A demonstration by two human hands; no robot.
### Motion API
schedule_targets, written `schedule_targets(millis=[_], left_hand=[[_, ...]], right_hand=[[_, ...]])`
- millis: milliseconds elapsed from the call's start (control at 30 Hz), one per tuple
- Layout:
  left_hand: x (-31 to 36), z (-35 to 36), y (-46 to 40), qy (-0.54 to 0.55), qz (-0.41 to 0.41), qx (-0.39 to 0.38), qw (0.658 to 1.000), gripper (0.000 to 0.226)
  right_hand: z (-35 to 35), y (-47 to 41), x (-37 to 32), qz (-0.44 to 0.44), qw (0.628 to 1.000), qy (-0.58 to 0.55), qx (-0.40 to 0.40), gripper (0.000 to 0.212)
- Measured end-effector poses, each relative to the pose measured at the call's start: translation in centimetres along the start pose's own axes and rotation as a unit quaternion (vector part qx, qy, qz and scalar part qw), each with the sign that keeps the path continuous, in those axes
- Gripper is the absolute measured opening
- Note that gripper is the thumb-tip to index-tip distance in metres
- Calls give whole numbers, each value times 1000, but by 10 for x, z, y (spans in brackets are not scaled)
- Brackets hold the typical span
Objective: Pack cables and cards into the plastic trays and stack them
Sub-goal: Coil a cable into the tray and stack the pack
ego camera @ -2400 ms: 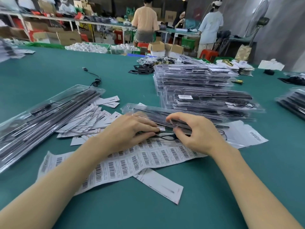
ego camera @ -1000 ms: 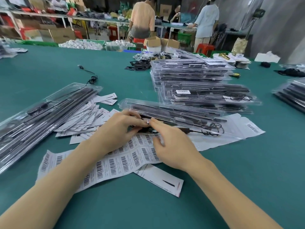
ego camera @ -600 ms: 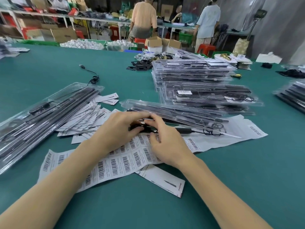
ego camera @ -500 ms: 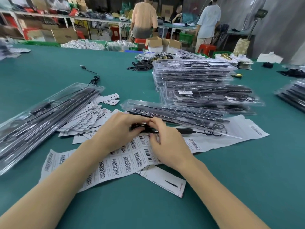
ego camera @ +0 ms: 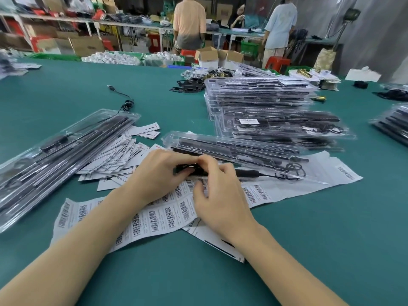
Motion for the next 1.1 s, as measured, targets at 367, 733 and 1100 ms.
schedule_targets(millis=[367,733,1100], left_hand=[[5,-2,1,-8,55,-26,998,39],[4,2,-5,-18,13,-78,997,18],[11,11,-5,-32,-28,-85,995,20]], right_hand=[[4,-2,15,81,989,-126,-7,36],[-15,14,19,-10,965,236,-117,60],[-17,17,18,-13,960,239,-145,66]])
Point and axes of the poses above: each hand's wrist, its own y-axis away from the middle knuckle, its own z-axis out of the palm, x = y × z, the point moved 3 cm from there along -y, towards the middle knuckle, and after that the axes turned 3 degrees about y, right-handed, at the moved point
